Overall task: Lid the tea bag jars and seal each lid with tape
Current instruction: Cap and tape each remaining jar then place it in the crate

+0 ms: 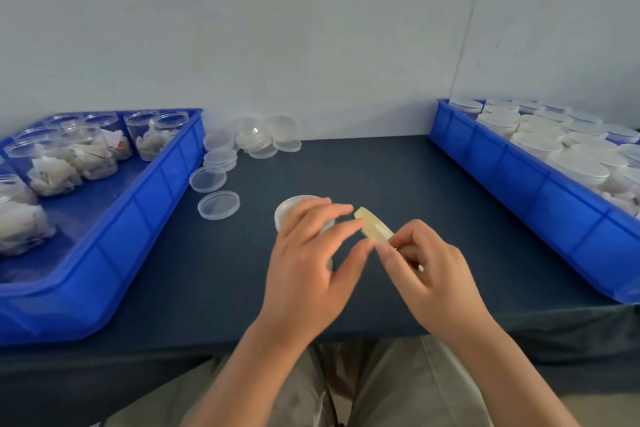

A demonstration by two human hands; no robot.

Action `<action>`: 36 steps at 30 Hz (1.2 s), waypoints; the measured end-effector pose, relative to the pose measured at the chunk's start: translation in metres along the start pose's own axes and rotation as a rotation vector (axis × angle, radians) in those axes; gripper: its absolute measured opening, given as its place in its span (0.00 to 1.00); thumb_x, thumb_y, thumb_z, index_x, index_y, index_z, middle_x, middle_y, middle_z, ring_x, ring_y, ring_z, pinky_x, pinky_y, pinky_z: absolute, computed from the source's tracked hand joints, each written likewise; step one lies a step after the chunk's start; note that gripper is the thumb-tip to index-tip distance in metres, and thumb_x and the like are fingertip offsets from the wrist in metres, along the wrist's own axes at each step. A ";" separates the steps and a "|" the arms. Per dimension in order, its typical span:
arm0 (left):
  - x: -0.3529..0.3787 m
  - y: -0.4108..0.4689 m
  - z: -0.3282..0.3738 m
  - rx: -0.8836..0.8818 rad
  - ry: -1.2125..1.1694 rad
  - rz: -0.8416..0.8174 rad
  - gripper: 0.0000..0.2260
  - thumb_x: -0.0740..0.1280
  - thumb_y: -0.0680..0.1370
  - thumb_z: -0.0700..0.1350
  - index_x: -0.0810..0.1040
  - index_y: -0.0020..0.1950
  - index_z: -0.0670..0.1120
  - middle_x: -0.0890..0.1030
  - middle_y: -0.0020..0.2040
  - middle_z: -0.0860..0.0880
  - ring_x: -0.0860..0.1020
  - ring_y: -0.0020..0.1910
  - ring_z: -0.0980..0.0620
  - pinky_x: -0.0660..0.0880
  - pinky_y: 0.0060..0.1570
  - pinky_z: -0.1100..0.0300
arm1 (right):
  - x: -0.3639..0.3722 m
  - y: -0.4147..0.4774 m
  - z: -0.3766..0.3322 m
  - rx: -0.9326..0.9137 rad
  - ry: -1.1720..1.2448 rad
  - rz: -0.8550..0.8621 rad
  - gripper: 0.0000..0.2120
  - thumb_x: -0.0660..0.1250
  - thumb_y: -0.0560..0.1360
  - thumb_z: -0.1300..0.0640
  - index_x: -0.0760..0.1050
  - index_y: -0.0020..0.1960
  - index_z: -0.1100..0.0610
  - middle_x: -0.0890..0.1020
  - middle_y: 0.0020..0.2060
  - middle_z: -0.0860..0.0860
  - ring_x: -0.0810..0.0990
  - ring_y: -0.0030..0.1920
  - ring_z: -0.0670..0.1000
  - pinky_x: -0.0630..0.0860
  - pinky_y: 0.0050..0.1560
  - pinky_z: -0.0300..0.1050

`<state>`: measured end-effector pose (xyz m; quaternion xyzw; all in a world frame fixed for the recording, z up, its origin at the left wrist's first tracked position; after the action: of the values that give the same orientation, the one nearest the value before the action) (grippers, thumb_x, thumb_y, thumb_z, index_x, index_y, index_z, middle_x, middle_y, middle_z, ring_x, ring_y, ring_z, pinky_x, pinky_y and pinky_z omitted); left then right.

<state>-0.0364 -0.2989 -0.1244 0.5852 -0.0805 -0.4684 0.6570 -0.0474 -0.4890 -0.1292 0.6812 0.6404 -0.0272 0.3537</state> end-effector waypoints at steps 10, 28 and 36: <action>-0.001 -0.003 0.018 -0.295 -0.027 0.066 0.10 0.66 0.84 0.53 0.86 0.53 0.51 0.84 0.50 0.61 0.81 0.50 0.61 0.75 0.49 0.70 | 0.008 -0.008 -0.012 -0.056 -0.122 0.095 0.17 0.63 0.76 0.35 0.71 0.45 0.49 0.74 0.26 0.48 0.72 0.27 0.53 0.64 0.28 0.41; -0.007 -0.013 0.010 -0.013 0.055 0.148 0.13 0.69 0.85 0.52 0.84 0.45 0.48 0.84 0.44 0.58 0.79 0.44 0.61 0.71 0.47 0.72 | 0.007 0.000 -0.006 -0.032 -0.330 0.046 0.28 0.56 0.80 0.30 0.72 0.72 0.45 0.75 0.31 0.44 0.75 0.29 0.48 0.70 0.30 0.41; -0.008 -0.021 0.002 -0.071 -0.003 0.170 0.10 0.70 0.84 0.50 0.86 0.48 0.46 0.86 0.47 0.57 0.82 0.47 0.57 0.77 0.50 0.66 | 0.012 0.000 0.000 -0.151 -0.182 -0.178 0.12 0.59 0.87 0.43 0.76 0.66 0.37 0.82 0.50 0.38 0.81 0.52 0.40 0.76 0.49 0.35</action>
<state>-0.0529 -0.2924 -0.1376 0.5516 -0.1142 -0.4145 0.7148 -0.0453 -0.4789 -0.1346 0.5880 0.6637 -0.0720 0.4568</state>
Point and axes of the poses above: each hand's wrist, its own y-axis towards the middle knuckle, its own x-axis out of the palm, z = x × y, the point moved 2 cm from there along y, towards the middle knuckle
